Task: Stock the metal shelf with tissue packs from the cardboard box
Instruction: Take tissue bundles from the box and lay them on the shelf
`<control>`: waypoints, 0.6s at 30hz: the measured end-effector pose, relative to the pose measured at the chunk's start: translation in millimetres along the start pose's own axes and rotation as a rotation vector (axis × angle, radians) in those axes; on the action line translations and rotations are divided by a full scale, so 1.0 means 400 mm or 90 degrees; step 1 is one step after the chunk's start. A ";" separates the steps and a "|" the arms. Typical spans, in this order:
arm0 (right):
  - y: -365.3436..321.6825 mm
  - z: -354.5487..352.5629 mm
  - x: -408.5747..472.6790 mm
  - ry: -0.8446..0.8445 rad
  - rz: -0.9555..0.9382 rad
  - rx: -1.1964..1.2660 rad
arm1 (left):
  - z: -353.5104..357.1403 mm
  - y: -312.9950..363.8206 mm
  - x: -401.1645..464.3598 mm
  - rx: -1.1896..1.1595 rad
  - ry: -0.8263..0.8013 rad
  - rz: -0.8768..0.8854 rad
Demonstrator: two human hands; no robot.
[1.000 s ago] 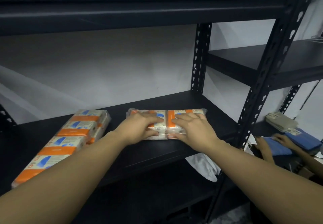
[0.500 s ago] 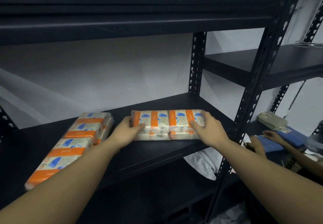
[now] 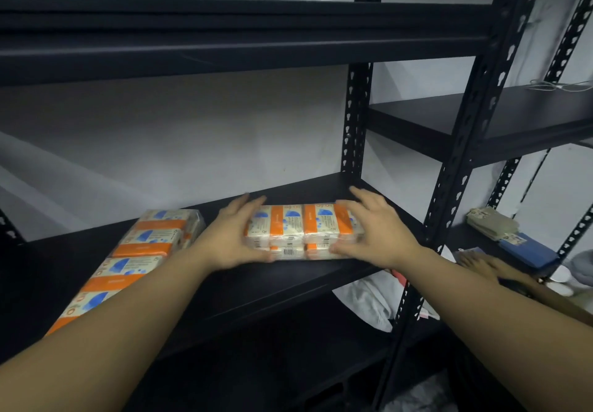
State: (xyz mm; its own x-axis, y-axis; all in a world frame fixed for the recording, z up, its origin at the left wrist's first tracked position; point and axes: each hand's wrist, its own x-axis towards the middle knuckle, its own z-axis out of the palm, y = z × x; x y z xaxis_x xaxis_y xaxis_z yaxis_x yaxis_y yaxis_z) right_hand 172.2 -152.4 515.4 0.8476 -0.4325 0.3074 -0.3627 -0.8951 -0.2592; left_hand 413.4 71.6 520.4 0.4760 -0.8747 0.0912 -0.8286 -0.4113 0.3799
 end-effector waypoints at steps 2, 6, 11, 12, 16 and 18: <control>-0.022 0.005 0.019 -0.039 -0.070 -0.044 | 0.000 0.036 0.023 0.055 -0.033 0.080; -0.061 0.040 0.064 -0.109 -0.082 -0.098 | 0.020 0.100 0.081 0.198 -0.066 0.118; -0.076 0.041 0.131 -0.191 -0.048 -0.143 | 0.013 0.109 0.135 0.264 -0.142 0.077; -0.077 0.034 0.145 -0.222 -0.045 -0.152 | 0.009 0.105 0.144 0.273 -0.153 0.079; -0.074 0.024 0.174 -0.282 -0.052 -0.149 | 0.008 0.095 0.152 0.258 -0.162 0.095; -0.067 0.033 0.171 -0.267 -0.063 -0.141 | 0.013 0.088 0.148 0.246 -0.142 0.108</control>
State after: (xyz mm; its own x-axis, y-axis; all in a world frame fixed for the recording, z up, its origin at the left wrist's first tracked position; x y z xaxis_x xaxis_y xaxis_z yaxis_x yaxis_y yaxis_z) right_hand 245.2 -156.8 531.2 0.9487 -0.3041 -0.0866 -0.3077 -0.9509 -0.0318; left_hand 411.0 3.9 534.3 0.2840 -0.9542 -0.0938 -0.9584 -0.2855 0.0027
